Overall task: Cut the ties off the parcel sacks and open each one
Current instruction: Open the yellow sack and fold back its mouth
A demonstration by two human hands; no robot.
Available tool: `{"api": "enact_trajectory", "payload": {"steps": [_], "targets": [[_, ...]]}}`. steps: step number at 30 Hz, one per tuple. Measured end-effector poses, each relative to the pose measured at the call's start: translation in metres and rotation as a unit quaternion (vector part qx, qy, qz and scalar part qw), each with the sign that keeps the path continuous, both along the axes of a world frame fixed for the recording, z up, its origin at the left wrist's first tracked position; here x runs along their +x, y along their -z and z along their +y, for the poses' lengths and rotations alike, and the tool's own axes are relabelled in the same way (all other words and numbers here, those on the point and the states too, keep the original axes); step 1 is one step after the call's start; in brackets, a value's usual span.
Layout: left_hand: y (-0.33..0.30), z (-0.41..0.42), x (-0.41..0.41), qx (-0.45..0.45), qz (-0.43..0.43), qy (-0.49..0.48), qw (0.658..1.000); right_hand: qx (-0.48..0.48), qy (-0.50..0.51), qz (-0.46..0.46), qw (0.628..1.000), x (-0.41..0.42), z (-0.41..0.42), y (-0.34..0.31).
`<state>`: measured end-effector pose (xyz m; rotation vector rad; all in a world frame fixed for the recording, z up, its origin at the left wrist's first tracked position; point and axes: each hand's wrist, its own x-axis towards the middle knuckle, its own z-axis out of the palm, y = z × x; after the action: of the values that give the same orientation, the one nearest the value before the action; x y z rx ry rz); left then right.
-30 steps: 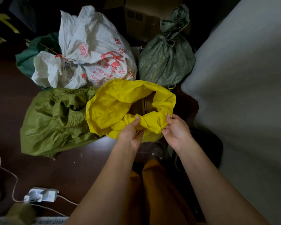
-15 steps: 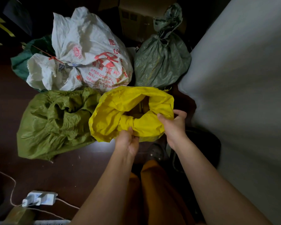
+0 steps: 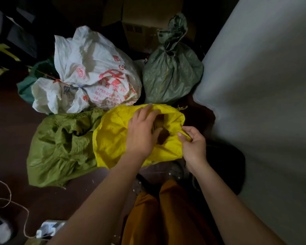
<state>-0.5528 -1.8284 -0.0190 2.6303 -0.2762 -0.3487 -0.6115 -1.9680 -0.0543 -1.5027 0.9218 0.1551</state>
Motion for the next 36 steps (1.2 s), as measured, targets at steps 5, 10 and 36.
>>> {"api": "enact_trajectory", "payload": {"steps": [5, 10, 36], "targets": [[0.027, -0.006, 0.025, 0.014, 0.056, 0.036, 0.998, 0.015, -0.104, -0.029, 0.994, -0.004, -0.022, 0.006], [0.039, -0.009, 0.034, -0.058, 0.101, -0.014, 0.993, 0.041, -0.125, -0.024, 0.991, -0.009, -0.037, 0.007], [0.059, 0.037, 0.077, -0.04, 0.285, -0.025, 0.957, -0.013, -0.083, 0.062, 0.994, 0.009, -0.006, 0.023]]}}
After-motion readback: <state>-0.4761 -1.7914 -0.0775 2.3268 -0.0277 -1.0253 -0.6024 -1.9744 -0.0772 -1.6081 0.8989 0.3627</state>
